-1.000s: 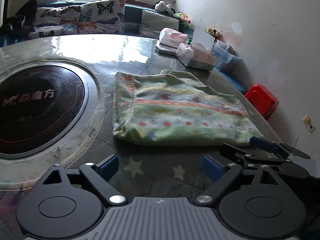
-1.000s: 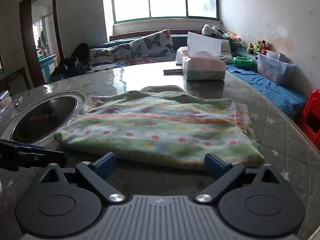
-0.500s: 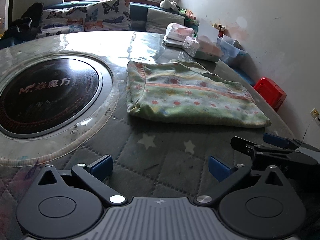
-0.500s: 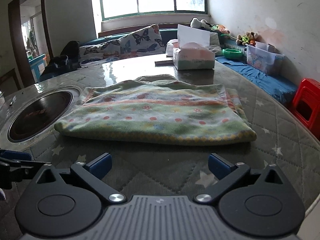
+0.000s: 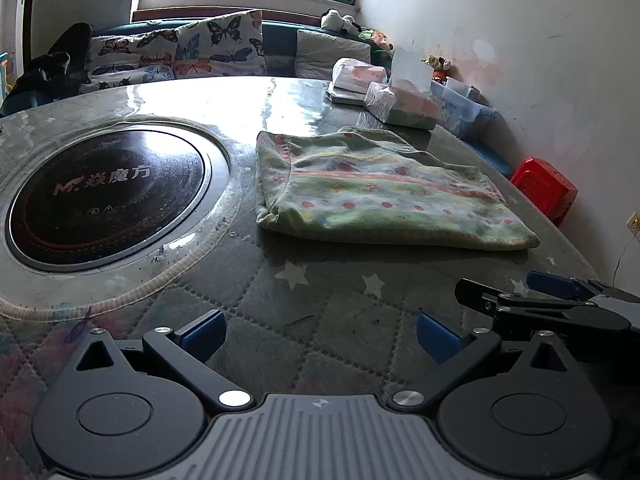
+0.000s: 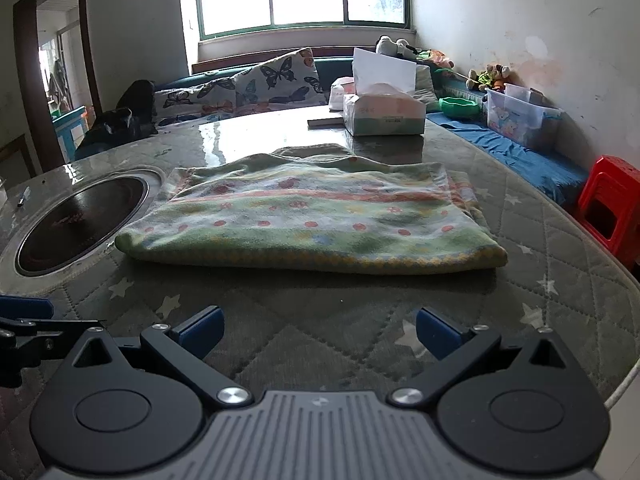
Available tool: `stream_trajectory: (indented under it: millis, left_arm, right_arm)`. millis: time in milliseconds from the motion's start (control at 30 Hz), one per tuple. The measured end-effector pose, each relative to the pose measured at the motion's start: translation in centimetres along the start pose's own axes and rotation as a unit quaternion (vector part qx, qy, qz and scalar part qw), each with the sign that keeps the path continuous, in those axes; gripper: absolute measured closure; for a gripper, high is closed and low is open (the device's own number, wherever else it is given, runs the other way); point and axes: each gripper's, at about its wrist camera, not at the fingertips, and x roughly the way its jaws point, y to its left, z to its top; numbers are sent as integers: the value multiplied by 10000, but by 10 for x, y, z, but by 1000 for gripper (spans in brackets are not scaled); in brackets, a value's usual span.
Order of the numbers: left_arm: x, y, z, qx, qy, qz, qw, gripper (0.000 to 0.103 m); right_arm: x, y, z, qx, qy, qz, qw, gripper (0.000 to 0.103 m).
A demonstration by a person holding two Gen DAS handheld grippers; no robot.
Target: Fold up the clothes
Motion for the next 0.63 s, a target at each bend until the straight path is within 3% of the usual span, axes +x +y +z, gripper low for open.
stream_trajectory:
  millis: [633]
  left_arm:
    - [-4,-14,-11,167,18,17,9999,0]
  right_arm:
    - [-6,0,-5,48,-51,51,10000,0]
